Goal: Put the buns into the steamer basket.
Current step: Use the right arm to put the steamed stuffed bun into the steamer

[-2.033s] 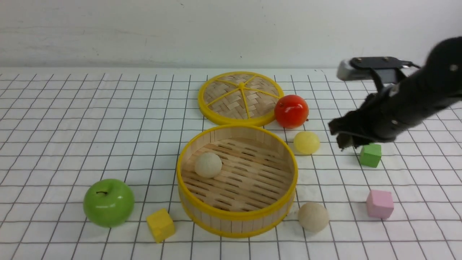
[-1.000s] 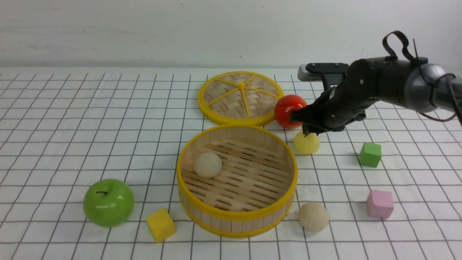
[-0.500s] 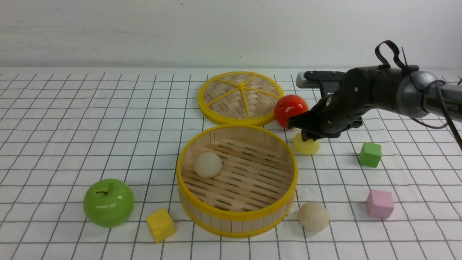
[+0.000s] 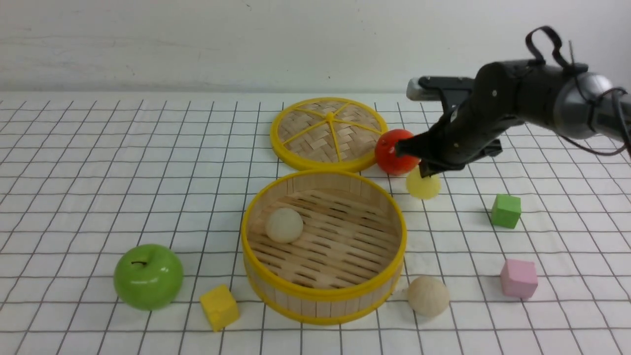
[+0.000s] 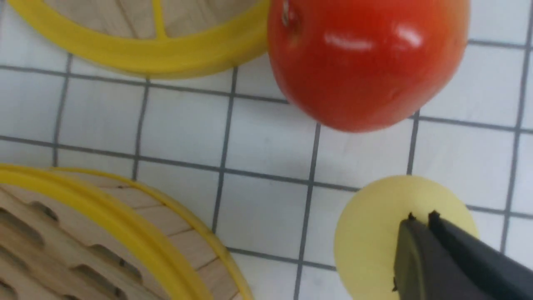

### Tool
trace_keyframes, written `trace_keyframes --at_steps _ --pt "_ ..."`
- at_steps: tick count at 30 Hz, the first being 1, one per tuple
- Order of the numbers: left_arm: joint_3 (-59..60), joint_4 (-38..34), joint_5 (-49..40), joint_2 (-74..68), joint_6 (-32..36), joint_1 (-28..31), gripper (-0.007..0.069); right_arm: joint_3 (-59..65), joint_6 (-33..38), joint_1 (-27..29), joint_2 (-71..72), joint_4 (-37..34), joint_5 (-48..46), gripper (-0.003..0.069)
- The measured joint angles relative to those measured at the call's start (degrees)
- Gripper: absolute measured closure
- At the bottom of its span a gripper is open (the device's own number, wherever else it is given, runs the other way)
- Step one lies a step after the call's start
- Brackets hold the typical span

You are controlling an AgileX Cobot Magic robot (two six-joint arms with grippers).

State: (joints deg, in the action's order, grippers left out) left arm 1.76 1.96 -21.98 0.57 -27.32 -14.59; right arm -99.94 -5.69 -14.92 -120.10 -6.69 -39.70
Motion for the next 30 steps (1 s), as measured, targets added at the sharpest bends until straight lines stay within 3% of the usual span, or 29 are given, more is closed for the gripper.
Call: trace_keyframes --at_steps 4,8,15,20,25,29,30 --pt "0.0 0.0 0.0 0.0 0.0 0.0 0.0507 -0.79 0.13 0.0 4.47 -3.07 -0.39 0.0669" --pt "0.0 0.0 0.0 0.0 0.0 0.0 0.0501 -1.03 4.04 -0.62 7.62 -10.53 -2.79 0.0669" --pt "0.0 0.0 0.0 0.0 0.0 0.0 0.0496 -0.74 14.89 -6.67 4.74 -17.22 -6.41 0.0669" --pt "0.0 0.0 -0.05 0.0 0.0 0.0 0.0492 -0.67 15.04 -10.03 -0.64 -17.91 -6.1 0.0664" --pt "0.0 0.0 -0.05 0.0 0.0 0.0 0.0491 -0.67 10.36 -10.26 -3.1 -15.06 -5.88 0.0592" --pt "0.0 0.0 -0.05 0.0 0.0 0.0 0.0491 -0.67 7.31 -10.26 -0.82 -9.01 -7.37 0.0396" --pt "0.0 0.0 -0.05 0.0 0.0 0.0 0.0491 -0.67 7.31 -10.26 -0.82 -8.75 -7.37 0.0396"
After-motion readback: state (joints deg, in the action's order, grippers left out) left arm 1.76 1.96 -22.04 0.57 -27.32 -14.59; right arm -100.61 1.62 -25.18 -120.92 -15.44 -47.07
